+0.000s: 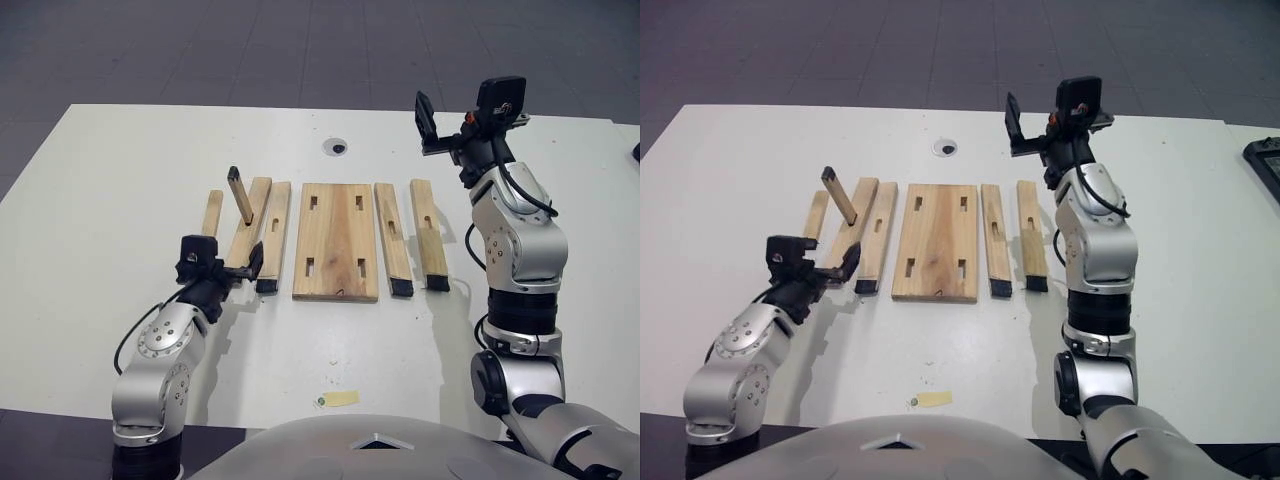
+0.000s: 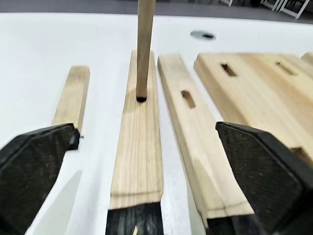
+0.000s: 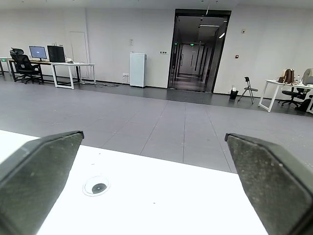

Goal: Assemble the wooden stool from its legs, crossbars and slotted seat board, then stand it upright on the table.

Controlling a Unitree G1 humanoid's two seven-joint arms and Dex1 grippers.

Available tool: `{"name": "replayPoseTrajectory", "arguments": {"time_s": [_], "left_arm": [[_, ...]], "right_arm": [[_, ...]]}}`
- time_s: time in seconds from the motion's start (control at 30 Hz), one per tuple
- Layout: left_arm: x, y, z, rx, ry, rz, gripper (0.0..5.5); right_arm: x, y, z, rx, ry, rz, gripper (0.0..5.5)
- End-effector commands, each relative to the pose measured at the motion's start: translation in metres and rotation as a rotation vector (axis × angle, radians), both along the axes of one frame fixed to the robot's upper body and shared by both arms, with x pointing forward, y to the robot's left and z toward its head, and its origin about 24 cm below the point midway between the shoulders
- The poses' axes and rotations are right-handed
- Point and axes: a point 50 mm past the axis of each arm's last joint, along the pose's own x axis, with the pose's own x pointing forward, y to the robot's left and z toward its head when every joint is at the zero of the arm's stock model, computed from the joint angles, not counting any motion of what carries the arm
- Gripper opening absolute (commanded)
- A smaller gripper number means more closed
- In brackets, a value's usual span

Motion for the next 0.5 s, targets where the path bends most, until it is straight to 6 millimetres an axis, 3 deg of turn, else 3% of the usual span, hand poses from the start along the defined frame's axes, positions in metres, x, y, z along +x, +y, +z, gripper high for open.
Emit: {"name": "replayPoseTrajectory", "arguments": {"time_s": [0.03, 0.23, 0.5], "left_arm": [[-0.003, 0.005, -0.011, -0.018, 0.046, 0.035, 5.37], [-0.003, 0.012, -0.016, -0.010, 0.070, 0.065, 5.37], [0.004, 0.001, -0.027, -0.007, 0.162, -0.008, 5.37]], "right_arm": [[-0.001, -0.002, -0.001, -0.011, 0.015, 0.002, 5.40], [-0.001, -0.001, -0.002, -0.010, 0.020, 0.009, 5.40], [0.002, 0.001, 0.000, -0.004, 0.010, 0.017, 5.40]]}}
